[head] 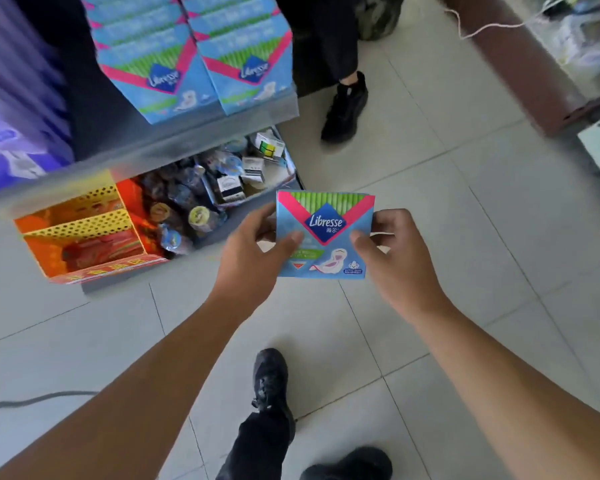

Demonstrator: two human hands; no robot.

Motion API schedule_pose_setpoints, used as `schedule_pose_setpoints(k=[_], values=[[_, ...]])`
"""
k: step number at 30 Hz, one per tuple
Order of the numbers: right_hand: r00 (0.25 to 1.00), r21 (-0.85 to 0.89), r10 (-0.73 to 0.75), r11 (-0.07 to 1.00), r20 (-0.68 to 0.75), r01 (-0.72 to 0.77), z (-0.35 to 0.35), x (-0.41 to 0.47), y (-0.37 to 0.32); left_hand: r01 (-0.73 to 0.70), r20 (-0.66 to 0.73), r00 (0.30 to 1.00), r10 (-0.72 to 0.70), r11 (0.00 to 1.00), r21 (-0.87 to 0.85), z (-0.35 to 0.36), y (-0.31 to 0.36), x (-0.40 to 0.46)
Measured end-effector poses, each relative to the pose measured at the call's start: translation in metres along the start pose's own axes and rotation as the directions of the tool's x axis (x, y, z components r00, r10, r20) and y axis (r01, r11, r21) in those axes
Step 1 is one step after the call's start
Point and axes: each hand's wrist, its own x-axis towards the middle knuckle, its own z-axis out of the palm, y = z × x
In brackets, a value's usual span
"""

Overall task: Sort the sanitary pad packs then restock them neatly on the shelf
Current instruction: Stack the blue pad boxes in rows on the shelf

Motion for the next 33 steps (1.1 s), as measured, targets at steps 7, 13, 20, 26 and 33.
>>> schedule_pose_setpoints(k=[7, 13, 20, 26, 33], values=[[0.923, -0.124, -0.349, 0.921, 0.159, 0.370, 0.093, 0.041, -0.086, -0.058, -0.224, 0.972, 0.077, 0.994, 0.090, -0.117, 0.011, 0.030], [0.844, -0.223, -0.511, 0.814, 0.165, 0.536, 0.140, 0.088, -0.142, -0.107, -0.403, 0.903, 0.147, 0.987, 0.121, -0.154, 0.024, 0.069], [0.814, -0.448, -0.527, 0.682, 0.245, 0.577, 0.168, 0.127, -0.184, -0.116, -0.492, 0.841, 0.223, 0.964, 0.238, -0.179, 0.033, 0.120], [0.712, -0.707, -0.624, 0.341, 0.323, 0.620, 0.163, 0.144, -0.190, -0.087, -0.471, 0.850, 0.238, 0.944, 0.318, -0.179, 0.028, 0.141], [0.702, -0.694, -0.606, 0.320, 0.374, 0.645, 0.117, 0.188, -0.186, -0.083, -0.438, 0.858, 0.270, 0.913, 0.400, -0.175, 0.031, 0.145]])
